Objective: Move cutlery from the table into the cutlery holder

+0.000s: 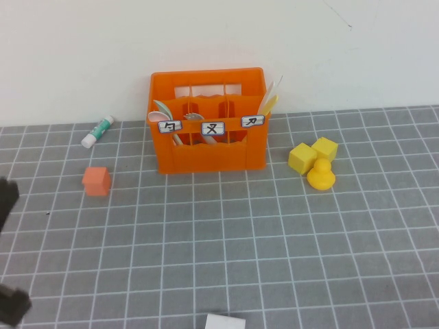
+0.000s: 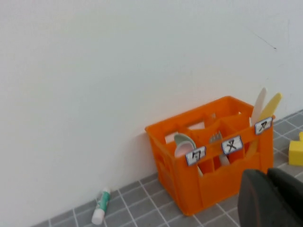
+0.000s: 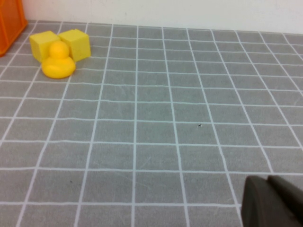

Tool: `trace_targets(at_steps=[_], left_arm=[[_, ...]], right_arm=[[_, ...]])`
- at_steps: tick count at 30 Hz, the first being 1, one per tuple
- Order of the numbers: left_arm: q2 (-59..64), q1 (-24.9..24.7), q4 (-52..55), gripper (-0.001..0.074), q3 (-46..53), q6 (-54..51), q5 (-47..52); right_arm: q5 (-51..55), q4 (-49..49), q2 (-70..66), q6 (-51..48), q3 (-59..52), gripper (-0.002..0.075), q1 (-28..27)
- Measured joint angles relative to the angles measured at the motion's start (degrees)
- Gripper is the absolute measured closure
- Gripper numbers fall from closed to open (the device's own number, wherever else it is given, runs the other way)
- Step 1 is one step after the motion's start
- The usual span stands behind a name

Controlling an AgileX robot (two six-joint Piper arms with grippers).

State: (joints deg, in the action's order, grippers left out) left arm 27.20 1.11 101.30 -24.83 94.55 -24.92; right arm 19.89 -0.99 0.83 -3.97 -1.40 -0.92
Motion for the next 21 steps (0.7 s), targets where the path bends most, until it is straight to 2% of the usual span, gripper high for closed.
trace_targets(at_steps=[5,7,9,12,15,19,21], left_arm=[[-6.10,-1.09,-1.91,0.0735,6.02,1.81,2.07],[-8.71,-1.09,-7.14,0.0735,8.30,0.12,3.65],[-10.94,-1.09,-16.51,0.0735,10.75,-6.00,5.61],[-14.43,-1.09,-33.17,0.0735,14.02,-25.48,8.24],[-18.28,-1.09,-54.35,0.0735,17.40,-45.46,12.06],[-25.48,-1.09,-84.15,0.0735,20.06,-70.45,23.20],[-27.20,-1.09,-92.68,0.0735,20.23,-82.06,29.49]], right_arm=[[0.00,0.00,0.00,0.00,0.00,0.0729,0.00],[0.00,0.00,0.00,0.00,0.00,0.0729,0.00],[0.00,0.00,0.00,0.00,0.00,0.0729,0.00],[0.00,0.00,0.00,0.00,0.00,0.0729,0.00],[0.00,0.00,0.00,0.00,0.00,0.0729,0.00],[0.00,0.00,0.00,0.00,0.00,0.0729,0.00],[0.00,0.00,0.00,0.00,0.00,0.0729,0.00]])
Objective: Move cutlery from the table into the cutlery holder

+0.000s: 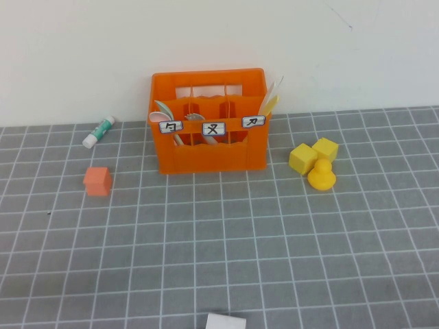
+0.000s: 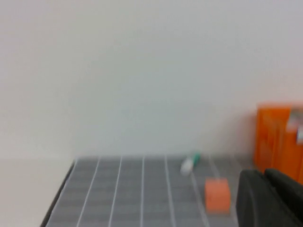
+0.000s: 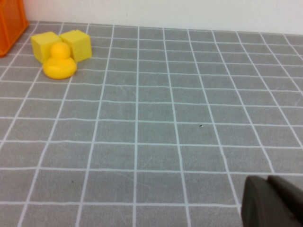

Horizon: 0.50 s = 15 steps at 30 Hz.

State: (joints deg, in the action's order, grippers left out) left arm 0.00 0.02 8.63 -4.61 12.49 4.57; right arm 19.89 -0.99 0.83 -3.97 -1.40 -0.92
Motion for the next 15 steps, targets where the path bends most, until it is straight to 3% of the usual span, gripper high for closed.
trace_targets(at_steps=[2,4,15], left_arm=[[-0.60,0.00,-6.03,0.0735,0.10,-9.48,5.87],[-0.58,0.00,-8.02,0.0735,0.22,-11.81,9.84],[-0.61,0.00,-9.16,0.0735,5.90,-12.49,13.56]], right_arm=[[0.00,0.00,0.00,-0.03,0.00,0.0729,0.00],[0.00,0.00,0.00,-0.03,0.00,0.0729,0.00],[0.00,0.00,0.00,-0.03,0.00,0.0729,0.00]])
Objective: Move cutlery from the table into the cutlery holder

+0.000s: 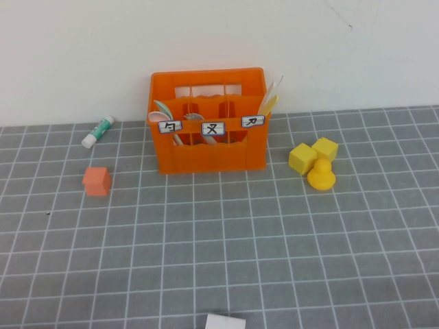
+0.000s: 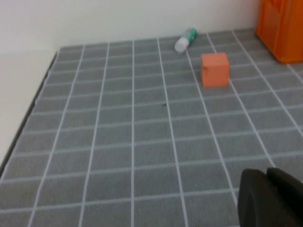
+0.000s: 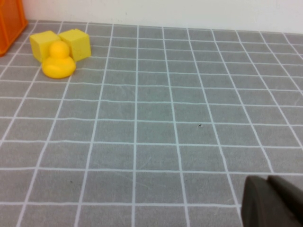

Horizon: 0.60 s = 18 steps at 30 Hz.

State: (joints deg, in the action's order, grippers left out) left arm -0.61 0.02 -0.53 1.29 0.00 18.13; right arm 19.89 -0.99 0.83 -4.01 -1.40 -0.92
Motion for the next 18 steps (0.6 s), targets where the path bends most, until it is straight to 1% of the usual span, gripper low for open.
trace_targets(at_steps=[18], left_arm=[[0.00,0.12,-0.22,0.0735,0.00,0.00,0.64]], right_arm=[[0.00,0.00,0.00,0.00,0.00,0.0729,0.00]])
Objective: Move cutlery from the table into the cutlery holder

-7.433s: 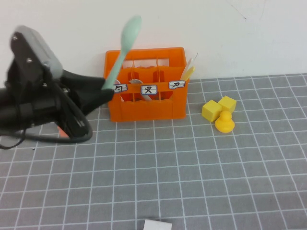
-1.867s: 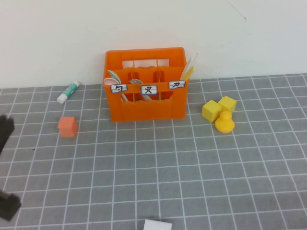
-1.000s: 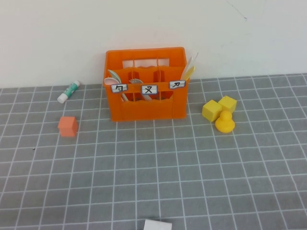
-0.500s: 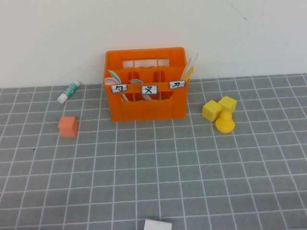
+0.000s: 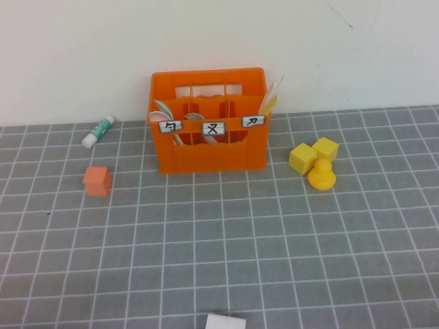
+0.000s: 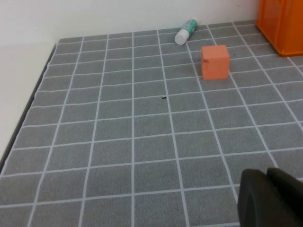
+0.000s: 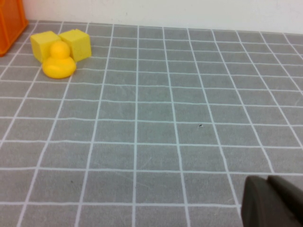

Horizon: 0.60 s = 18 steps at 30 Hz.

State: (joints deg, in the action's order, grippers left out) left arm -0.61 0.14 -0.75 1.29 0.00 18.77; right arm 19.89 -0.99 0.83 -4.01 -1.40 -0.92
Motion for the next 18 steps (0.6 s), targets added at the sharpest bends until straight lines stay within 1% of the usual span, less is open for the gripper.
trace_targets(at_steps=[9,18], left_arm=[[0.00,3.99,0.00,0.0735,0.00,0.00,0.10],[0.00,4.03,0.00,0.0735,0.00,0.00,0.12]], right_arm=[[0.00,0.00,0.00,0.00,0.00,0.0729,0.00],[0.00,0.00,0.00,0.00,0.00,0.0729,0.00]])
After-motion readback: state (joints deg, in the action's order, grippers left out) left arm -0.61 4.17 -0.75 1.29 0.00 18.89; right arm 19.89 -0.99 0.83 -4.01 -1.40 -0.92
